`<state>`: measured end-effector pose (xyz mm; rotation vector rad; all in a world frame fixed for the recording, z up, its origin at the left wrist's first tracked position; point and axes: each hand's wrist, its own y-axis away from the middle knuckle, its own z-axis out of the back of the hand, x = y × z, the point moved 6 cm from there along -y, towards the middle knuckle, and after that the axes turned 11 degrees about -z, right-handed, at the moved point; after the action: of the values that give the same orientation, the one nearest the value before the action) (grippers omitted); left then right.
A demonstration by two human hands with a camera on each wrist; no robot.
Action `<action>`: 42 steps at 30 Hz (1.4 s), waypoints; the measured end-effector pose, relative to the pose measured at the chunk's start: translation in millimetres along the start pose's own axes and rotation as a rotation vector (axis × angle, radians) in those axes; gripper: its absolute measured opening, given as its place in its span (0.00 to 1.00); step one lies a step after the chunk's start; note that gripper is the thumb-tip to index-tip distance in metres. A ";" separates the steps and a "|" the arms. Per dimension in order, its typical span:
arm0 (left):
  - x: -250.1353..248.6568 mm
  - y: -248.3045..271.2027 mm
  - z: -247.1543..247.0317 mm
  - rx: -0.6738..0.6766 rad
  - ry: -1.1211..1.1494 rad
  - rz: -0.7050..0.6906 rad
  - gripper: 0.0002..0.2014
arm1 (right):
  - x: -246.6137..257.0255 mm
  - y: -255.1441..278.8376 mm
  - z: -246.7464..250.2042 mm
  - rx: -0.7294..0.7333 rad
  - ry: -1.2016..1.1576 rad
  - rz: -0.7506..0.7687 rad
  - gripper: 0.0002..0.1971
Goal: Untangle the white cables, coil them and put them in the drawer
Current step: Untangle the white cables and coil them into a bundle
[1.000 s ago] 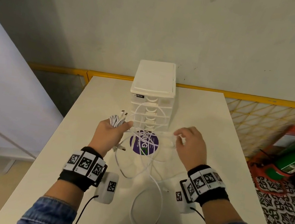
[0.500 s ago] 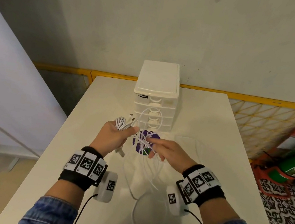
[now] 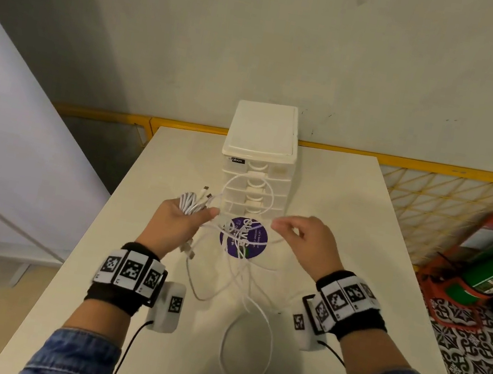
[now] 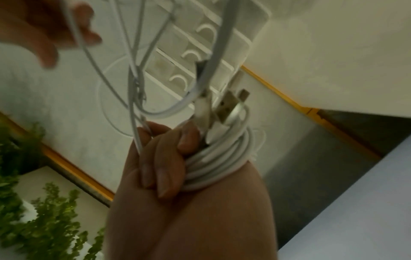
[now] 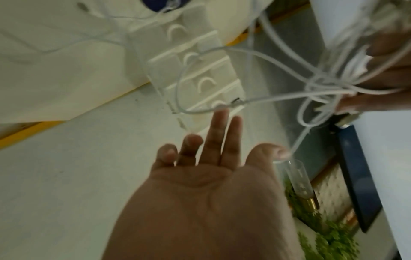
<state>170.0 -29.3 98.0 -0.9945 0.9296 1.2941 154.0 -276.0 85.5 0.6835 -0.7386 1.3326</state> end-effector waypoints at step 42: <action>8.8 -2.5 -15.3 -0.033 0.257 0.073 0.11 | -12.0 5.1 -60.0 0.428 0.045 -0.160 0.31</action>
<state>173.1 -41.1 85.0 -1.1811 1.1523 1.2646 152.8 -234.8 40.0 1.0266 -0.3521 1.3643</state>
